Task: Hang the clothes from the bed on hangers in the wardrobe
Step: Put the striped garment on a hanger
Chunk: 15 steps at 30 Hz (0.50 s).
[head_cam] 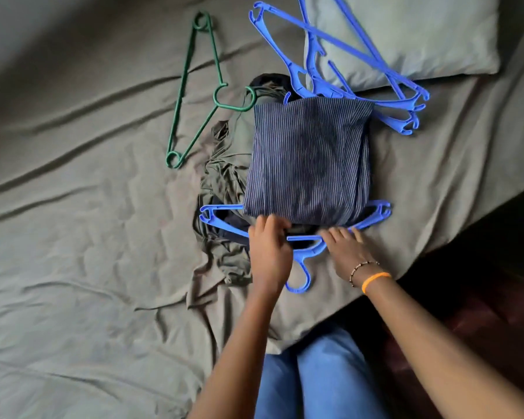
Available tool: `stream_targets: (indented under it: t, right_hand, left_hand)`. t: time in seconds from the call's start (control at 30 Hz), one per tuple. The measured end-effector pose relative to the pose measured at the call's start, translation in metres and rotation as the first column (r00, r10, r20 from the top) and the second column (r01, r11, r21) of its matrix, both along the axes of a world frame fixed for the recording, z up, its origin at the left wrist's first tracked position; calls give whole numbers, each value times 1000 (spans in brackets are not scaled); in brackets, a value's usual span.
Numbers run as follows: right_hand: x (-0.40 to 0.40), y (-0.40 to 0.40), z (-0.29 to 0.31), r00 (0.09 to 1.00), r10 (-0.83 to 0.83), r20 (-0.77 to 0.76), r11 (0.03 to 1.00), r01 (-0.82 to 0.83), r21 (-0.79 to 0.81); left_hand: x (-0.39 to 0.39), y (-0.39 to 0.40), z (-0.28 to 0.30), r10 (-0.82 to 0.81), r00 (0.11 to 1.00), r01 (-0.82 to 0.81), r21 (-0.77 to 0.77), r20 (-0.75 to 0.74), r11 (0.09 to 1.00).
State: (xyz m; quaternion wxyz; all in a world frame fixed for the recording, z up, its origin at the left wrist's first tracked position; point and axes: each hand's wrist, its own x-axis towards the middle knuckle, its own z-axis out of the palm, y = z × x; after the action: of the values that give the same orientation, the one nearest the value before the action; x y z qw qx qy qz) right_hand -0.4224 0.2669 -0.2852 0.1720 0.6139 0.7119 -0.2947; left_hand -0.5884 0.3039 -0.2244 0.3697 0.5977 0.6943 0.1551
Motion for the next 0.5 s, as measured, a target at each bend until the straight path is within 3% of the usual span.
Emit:
stream_targets:
  t: [0.1,0.17,0.23,0.33,0.5]
  right_hand:
    - [-12,3,12,968,-116,-224,979,150,140]
    - [-20,15,37,896,-236,-377,928,323,187]
    - [-28,28,71,807,-330,-490,830,495,256]
    - [-33,52,129,749,-352,-561,632,633,448]
    - [-20,68,229,503,-452,-737,304,863,403]
  left_hand:
    - [-18,-42,-4,423,894,-386,-225,149,895]
    - [-28,-53,-1,533,836,-482,-289,131,827]
    - [-34,-52,7,502,852,-440,-318,147,840]
    - [-31,-37,29,340,893,-249,-304,295,919]
    - [-15,-12,84,130,885,-82,-125,447,989]
